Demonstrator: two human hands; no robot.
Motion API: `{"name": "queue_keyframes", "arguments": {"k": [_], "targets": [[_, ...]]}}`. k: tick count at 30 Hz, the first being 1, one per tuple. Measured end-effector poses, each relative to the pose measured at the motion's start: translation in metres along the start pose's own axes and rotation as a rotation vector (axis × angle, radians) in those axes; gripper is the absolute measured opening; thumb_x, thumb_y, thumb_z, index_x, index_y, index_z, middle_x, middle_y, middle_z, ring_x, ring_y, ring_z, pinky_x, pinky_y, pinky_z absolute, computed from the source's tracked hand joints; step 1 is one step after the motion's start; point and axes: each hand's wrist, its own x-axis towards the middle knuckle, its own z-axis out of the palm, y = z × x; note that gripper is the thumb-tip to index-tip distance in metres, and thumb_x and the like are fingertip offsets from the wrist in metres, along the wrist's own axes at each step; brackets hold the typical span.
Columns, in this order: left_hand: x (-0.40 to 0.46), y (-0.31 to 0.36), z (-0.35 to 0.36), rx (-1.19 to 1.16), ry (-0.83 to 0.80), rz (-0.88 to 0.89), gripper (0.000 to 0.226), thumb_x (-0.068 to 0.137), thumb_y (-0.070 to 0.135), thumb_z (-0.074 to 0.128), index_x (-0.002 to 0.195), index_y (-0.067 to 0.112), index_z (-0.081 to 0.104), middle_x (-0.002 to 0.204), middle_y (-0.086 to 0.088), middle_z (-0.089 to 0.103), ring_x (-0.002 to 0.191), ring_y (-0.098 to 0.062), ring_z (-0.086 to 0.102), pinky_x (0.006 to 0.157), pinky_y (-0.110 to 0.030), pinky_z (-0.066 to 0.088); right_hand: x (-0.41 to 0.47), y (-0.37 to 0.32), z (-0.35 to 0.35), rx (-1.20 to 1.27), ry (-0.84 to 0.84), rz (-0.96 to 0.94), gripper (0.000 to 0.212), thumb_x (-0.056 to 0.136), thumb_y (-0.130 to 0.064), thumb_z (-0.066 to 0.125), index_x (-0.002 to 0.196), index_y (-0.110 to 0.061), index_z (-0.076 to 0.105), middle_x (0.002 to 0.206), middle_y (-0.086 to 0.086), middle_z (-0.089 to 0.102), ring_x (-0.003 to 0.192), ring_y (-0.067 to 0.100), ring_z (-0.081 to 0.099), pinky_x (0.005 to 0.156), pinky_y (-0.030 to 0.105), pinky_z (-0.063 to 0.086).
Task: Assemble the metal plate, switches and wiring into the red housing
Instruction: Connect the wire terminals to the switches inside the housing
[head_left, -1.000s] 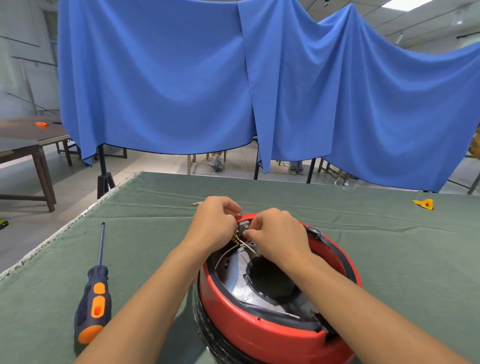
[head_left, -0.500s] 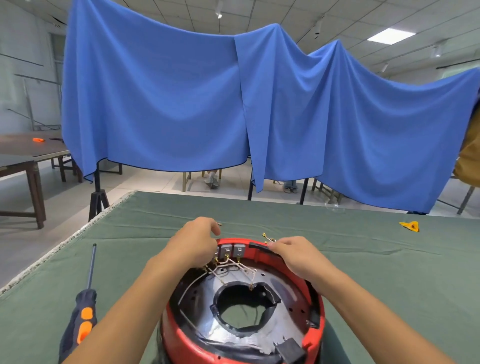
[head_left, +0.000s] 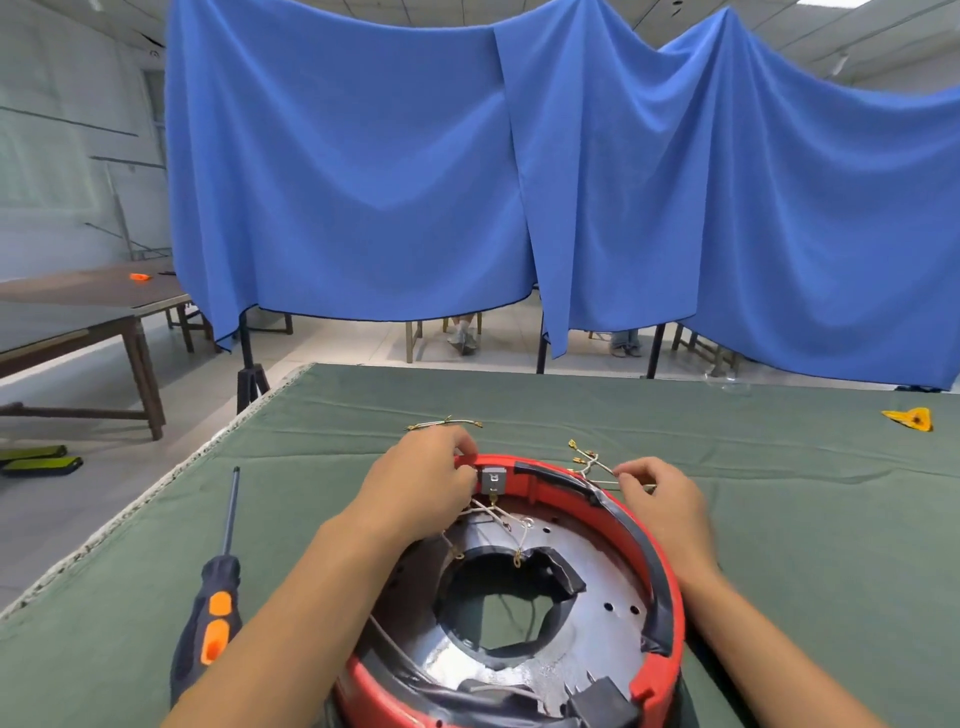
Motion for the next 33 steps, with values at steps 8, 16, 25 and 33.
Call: {"name": "queue_keyframes", "arguments": {"k": [8,16,25,33], "targets": [[0.003,0.0,0.003,-0.031,0.009,-0.024,0.022,0.085,0.018,0.053,0.102,0.024,0.065,0.106,0.002,0.065,0.097,-0.02,0.059,0.088,-0.038,0.049,0.033,0.009,0.023,-0.483,-0.161,-0.078,0.04,0.095,-0.024,0.043,0.134,-0.019,0.049,0.137,0.007,0.052,0.127,0.028,0.04,0.1,0.037,0.033],[0.004,0.0,0.003,-0.059,0.008,-0.048,0.023,0.085,0.017,0.052,0.102,0.026,0.065,0.101,0.006,0.065,0.092,-0.018,0.061,0.086,-0.039,0.051,0.042,0.013,0.012,-0.406,-0.08,0.079,0.014,0.087,-0.032,0.063,0.094,-0.023,0.07,0.107,0.006,0.07,0.105,0.03,0.06,0.084,0.034,0.042],[0.004,0.0,0.004,-0.053,0.006,-0.049,0.022,0.086,0.019,0.052,0.102,0.028,0.063,0.099,0.008,0.063,0.093,-0.017,0.06,0.087,-0.039,0.05,0.034,0.004,0.013,-0.571,-0.036,-0.014,0.019,0.09,-0.013,0.049,0.1,-0.01,0.066,0.11,0.011,0.064,0.106,0.032,0.056,0.075,0.033,0.042],[0.003,0.001,0.003,-0.059,0.002,-0.06,0.021,0.086,0.019,0.052,0.1,0.028,0.063,0.101,0.006,0.062,0.095,-0.019,0.059,0.088,-0.039,0.05,0.027,-0.009,0.009,-0.528,0.063,-0.307,0.009,0.093,-0.018,0.051,0.1,-0.014,0.053,0.093,0.01,0.067,0.092,0.032,0.059,0.077,0.036,0.033]]}}
